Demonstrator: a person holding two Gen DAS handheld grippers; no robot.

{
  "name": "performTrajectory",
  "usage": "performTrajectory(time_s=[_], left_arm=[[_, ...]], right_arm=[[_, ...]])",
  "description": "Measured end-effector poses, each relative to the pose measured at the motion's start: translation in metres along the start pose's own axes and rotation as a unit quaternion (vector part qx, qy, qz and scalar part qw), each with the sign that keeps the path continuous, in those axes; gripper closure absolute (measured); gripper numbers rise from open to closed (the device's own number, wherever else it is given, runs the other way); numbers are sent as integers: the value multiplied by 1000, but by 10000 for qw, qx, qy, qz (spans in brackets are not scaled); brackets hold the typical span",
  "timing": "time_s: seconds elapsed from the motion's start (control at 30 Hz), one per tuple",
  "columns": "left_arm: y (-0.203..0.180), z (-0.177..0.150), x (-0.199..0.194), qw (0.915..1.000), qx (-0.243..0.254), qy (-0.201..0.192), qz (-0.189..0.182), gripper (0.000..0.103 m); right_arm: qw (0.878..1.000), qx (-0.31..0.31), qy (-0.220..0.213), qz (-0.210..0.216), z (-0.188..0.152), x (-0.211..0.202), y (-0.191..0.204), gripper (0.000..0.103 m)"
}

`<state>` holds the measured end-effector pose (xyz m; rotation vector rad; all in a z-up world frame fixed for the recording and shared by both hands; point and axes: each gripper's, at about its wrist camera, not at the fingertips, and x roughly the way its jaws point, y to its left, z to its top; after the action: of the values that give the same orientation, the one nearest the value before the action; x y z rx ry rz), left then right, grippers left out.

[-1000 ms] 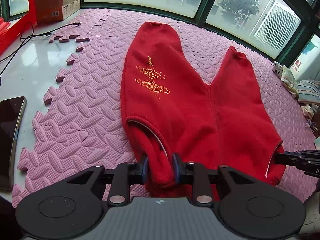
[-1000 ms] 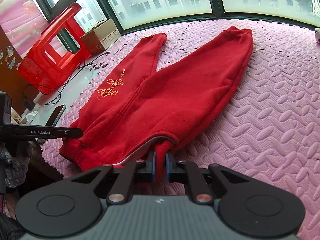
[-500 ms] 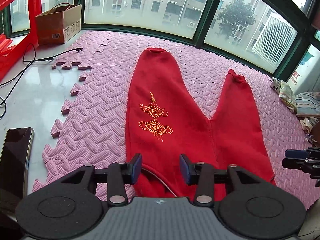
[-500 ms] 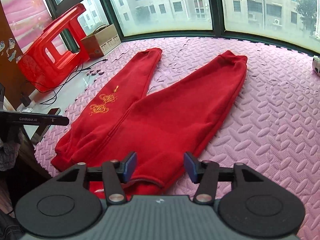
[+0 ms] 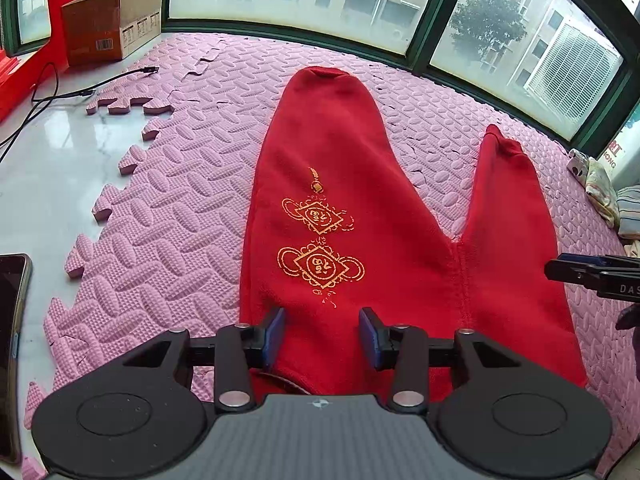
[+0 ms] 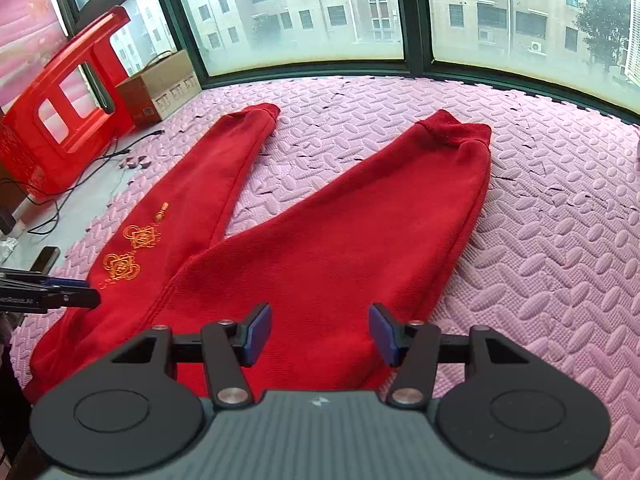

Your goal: Fold clothes

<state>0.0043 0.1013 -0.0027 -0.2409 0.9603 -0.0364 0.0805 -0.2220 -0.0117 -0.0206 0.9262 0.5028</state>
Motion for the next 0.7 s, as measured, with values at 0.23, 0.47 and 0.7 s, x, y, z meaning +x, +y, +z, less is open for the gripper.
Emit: performTrajectory(time_s=[0.23,0.47,0.7], left_arm=[[-4,24,4,10000,20,-73,23,57],[-2,54,39,9998,-29,-105,154,57],[3,83,69,9993,-51,-159,328,61]], right_arm=[[9998,117,66,-145,7,9,-16,48],[9999,58,26,-124,19,22,-16,47],[9997,9,109,-231,20,29,-27,47]])
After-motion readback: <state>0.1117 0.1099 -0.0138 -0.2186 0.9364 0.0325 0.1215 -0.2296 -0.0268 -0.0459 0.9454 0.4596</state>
